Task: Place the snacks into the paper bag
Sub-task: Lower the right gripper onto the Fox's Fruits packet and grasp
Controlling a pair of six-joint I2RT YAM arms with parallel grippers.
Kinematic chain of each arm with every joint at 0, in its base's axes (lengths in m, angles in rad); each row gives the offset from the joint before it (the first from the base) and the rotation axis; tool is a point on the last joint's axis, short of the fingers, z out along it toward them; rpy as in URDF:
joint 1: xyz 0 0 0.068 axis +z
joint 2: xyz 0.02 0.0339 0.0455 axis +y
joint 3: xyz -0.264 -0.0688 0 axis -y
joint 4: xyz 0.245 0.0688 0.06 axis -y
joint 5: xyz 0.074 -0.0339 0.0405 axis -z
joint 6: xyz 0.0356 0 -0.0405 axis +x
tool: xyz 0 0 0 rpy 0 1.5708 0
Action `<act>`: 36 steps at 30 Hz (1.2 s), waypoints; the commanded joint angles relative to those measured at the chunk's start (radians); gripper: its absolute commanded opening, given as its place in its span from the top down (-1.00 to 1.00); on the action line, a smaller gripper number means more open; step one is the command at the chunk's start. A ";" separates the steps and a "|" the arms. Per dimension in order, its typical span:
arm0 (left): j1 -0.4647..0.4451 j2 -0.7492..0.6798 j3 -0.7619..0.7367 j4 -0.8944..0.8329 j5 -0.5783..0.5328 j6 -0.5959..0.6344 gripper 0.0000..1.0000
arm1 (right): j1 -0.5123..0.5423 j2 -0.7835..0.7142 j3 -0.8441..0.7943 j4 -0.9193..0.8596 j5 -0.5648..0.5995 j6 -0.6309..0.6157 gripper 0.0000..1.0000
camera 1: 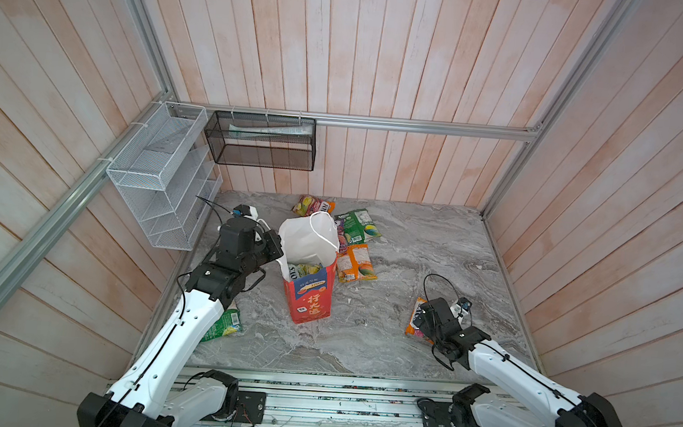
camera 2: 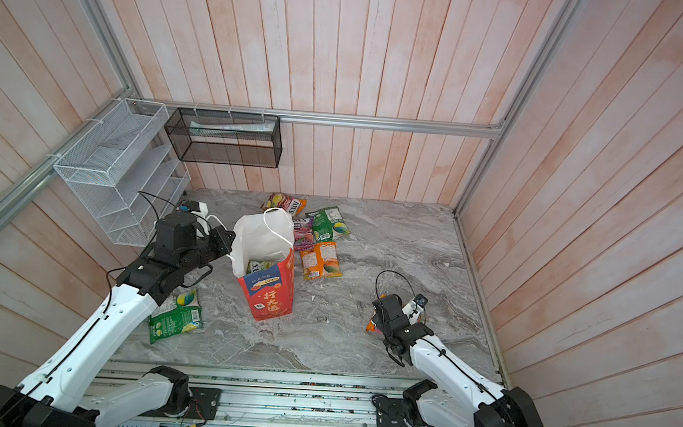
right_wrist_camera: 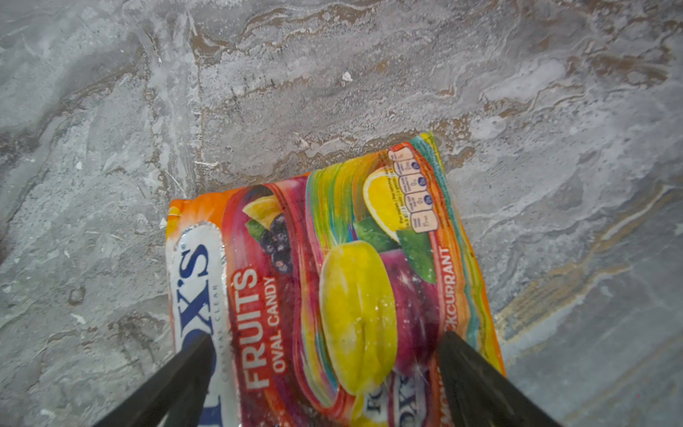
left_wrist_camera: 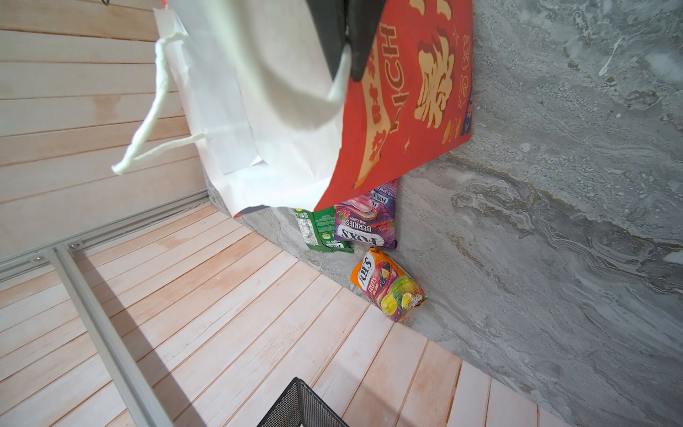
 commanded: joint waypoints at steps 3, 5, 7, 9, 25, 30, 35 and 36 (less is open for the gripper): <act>0.000 -0.007 -0.017 0.001 0.020 0.007 1.00 | -0.004 0.079 -0.006 0.051 -0.025 -0.023 -0.77; -0.001 -0.007 -0.017 0.000 0.020 0.007 1.00 | -0.005 0.110 -0.005 0.061 -0.029 -0.021 -0.67; 0.001 -0.007 -0.018 0.000 0.020 0.007 1.00 | -0.005 0.136 0.001 0.073 -0.036 -0.029 -0.58; 0.000 -0.006 -0.018 0.001 0.020 0.007 1.00 | -0.005 0.157 0.007 0.089 -0.046 -0.047 -0.47; -0.002 -0.014 -0.020 0.003 0.022 0.006 1.00 | -0.006 0.265 0.054 0.149 -0.146 -0.190 0.98; -0.002 -0.014 -0.022 0.003 0.026 0.006 1.00 | -0.007 0.229 0.063 0.141 -0.164 -0.216 1.00; -0.002 -0.015 -0.021 0.004 0.026 0.006 1.00 | -0.004 0.107 0.029 0.167 -0.184 -0.242 1.00; -0.002 -0.015 -0.021 0.004 0.027 0.006 1.00 | -0.005 0.080 0.020 0.172 -0.189 -0.248 1.00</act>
